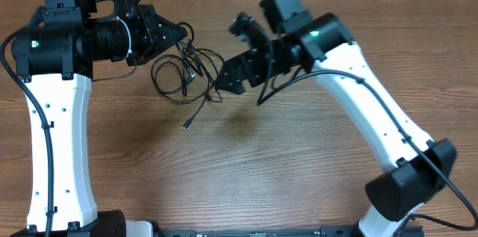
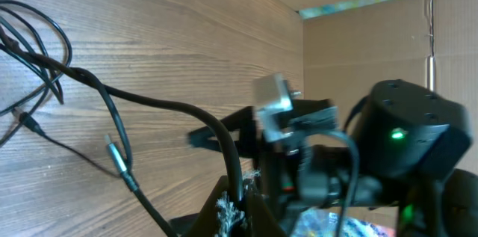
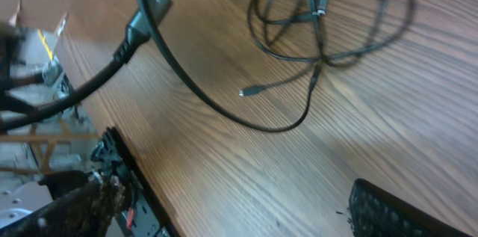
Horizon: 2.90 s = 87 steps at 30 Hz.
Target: Untangle cables
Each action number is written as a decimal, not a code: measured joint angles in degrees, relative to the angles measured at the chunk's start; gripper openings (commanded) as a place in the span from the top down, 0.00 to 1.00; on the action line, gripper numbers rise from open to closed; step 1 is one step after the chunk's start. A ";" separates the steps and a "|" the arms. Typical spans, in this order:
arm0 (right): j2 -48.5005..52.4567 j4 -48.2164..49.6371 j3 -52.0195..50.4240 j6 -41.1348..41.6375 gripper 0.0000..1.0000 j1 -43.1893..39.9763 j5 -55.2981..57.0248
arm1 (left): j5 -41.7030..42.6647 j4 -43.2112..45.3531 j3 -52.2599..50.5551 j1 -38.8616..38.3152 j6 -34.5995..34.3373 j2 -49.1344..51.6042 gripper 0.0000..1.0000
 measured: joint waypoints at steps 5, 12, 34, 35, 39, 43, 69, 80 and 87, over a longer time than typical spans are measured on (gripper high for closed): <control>2.12 5.60 -0.11 -0.31 0.06 3.45 0.76 | 0.02 -1.64 0.00 0.00 -3.65 0.00 0.96; 3.96 9.22 -0.11 -0.33 0.26 5.84 2.78 | 0.02 -2.73 0.00 0.00 -6.14 0.00 0.96; 7.91 11.10 -0.11 7.43 0.96 5.92 5.55 | -0.07 -3.52 0.00 0.00 -9.77 0.00 0.96; 7.91 10.36 -0.11 8.83 0.96 5.81 6.67 | -1.51 -4.48 0.02 0.00 -9.49 0.00 0.96; 7.91 6.91 -0.11 13.86 0.96 3.98 9.92 | -11.26 -7.65 0.09 -0.17 -8.70 0.00 0.96; 7.91 1.57 -0.11 17.86 0.96 -0.13 14.10 | -24.17 -9.11 0.09 -0.35 -8.52 0.00 0.96; 7.89 -2.80 -11.96 25.92 0.96 -18.97 30.82 | -4.61 36.33 7.80 2.01 -15.56 -7.78 0.96; 7.89 -3.10 -13.51 31.52 0.96 -19.26 37.68 | -23.47 35.58 8.35 2.34 -15.30 -8.96 0.96; 7.89 -3.85 -15.17 36.87 0.96 -25.51 43.85 | -45.46 21.27 8.55 4.68 -14.67 -8.96 0.96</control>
